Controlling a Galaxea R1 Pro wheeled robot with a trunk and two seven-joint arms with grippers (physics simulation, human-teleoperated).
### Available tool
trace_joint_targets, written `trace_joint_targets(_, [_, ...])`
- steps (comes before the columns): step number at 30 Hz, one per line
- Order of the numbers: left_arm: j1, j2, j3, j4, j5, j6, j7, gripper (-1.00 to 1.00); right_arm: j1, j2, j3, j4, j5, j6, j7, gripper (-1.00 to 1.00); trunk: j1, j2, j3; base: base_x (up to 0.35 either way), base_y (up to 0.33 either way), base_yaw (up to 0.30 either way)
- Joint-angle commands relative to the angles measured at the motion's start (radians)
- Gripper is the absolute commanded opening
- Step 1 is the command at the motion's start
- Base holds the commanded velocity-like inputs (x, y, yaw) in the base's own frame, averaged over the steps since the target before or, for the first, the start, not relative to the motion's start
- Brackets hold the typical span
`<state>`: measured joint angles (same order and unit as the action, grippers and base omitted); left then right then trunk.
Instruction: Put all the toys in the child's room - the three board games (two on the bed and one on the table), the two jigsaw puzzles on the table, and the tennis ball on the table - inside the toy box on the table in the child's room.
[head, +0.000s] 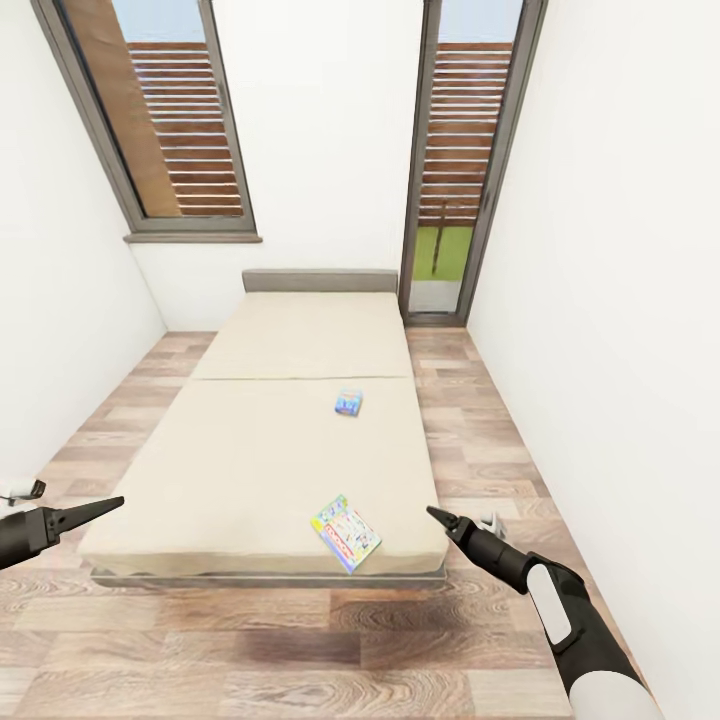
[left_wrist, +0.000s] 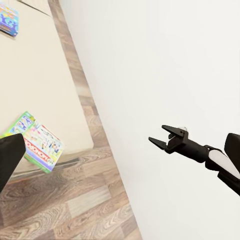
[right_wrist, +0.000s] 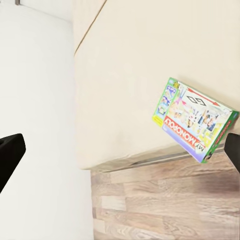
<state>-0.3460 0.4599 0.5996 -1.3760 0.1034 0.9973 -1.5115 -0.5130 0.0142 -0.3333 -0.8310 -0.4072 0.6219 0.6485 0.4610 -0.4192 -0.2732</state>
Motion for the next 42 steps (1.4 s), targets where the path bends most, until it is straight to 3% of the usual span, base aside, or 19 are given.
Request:
trace_joint_targets(1, [-0.001,0.000,0.000,0.000,-0.001,0.011,-0.004,1.00,-0.001,0.001,-0.004,0.000,-0.002,0.007,0.002,1.00,0.001,-0.002,0.000,-0.017,0.000,0.000])
trace_joint_targets(42, [-0.001,0.000,-0.001,0.000,-0.001,0.011,-0.004,1.00,-0.001,0.003,-0.004,0.000,-0.002,0.006,0.002,1.00,0.001,-0.002,0.067,-0.001,0.026,0.000])
